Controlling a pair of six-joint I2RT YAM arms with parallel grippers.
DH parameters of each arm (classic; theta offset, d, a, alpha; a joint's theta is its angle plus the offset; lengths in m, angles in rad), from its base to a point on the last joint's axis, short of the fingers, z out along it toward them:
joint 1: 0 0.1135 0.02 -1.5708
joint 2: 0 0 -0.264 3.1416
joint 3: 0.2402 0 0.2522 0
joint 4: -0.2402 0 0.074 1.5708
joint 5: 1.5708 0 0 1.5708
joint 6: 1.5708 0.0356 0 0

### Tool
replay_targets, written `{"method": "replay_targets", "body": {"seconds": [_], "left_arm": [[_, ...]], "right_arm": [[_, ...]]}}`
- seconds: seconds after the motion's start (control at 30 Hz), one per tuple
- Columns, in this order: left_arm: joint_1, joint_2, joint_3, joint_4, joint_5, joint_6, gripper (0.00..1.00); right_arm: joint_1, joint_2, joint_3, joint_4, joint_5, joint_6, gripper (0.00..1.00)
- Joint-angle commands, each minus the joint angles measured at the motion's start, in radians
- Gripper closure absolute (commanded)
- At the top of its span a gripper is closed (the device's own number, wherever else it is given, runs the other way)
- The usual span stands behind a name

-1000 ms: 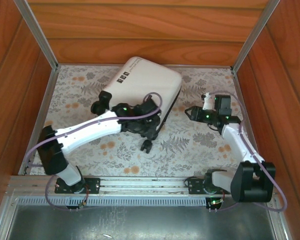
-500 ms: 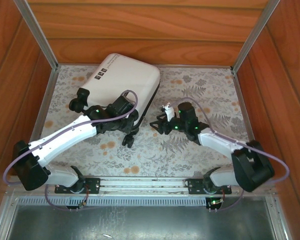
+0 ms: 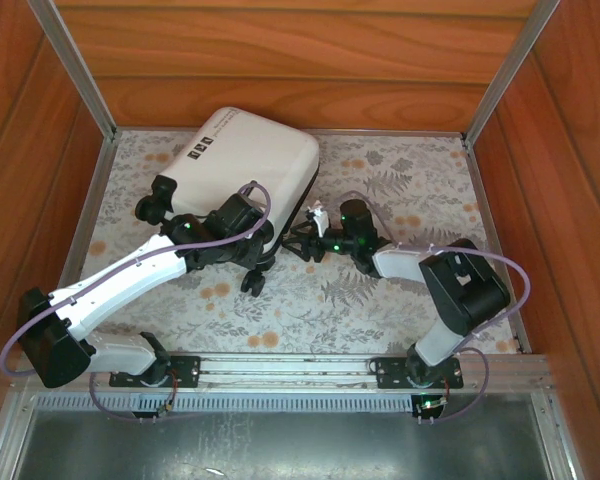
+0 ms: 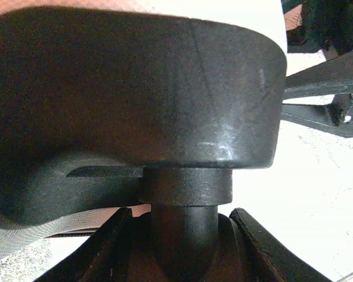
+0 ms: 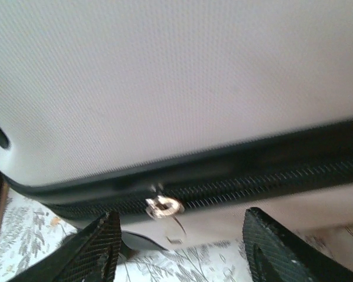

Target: Pack the luggage

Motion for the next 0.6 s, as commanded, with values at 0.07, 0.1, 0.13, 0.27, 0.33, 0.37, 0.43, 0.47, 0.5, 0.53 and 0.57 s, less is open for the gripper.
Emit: {"method": "replay_targets", "body": {"seconds": [0.07, 0.1, 0.13, 0.27, 0.33, 0.37, 0.43, 0.47, 0.5, 0.53, 0.57], "left_arm": [[0.011, -0.033, -0.011, -0.017, -0.002, 0.022, 1.00], [0.011, -0.035, -0.013, -0.016, 0.001, 0.023, 1.00], [0.011, -0.036, -0.014, -0.015, 0.006, 0.025, 1.00], [0.011, -0.044, -0.019, -0.008, 0.019, 0.038, 1.00], [0.012, -0.047, -0.020, -0.005, 0.025, 0.045, 1.00], [0.011, -0.047, -0.020, -0.004, 0.027, 0.049, 1.00], [0.011, -0.050, -0.022, -0.002, 0.028, 0.056, 1.00], [0.011, -0.052, -0.022, -0.001, 0.029, 0.058, 1.00], [0.011, -0.053, -0.023, 0.001, 0.028, 0.061, 1.00], [0.011, -0.053, -0.024, 0.001, 0.028, 0.063, 1.00], [0.011, -0.053, -0.025, 0.002, 0.030, 0.065, 1.00]], "right_arm": [[0.026, 0.067, 0.023, 0.079, -0.075, -0.015, 0.47], [0.028, 0.076, 0.025, 0.080, -0.077, -0.017, 0.49], [0.029, 0.084, 0.028, 0.078, -0.076, -0.018, 0.51], [0.033, 0.114, 0.034, 0.100, -0.072, -0.017, 0.58], [0.034, 0.124, 0.038, 0.105, -0.065, -0.015, 0.63], [0.036, 0.128, 0.041, 0.099, -0.058, -0.017, 0.67], [0.039, 0.135, 0.044, 0.095, -0.047, -0.022, 0.73], [0.041, 0.137, 0.043, 0.095, -0.041, -0.022, 0.77], [0.044, 0.137, 0.040, 0.099, -0.035, -0.021, 0.78], [0.046, 0.136, 0.036, 0.106, -0.029, -0.021, 0.79], [0.050, 0.134, 0.032, 0.113, -0.026, -0.024, 0.79]]}}
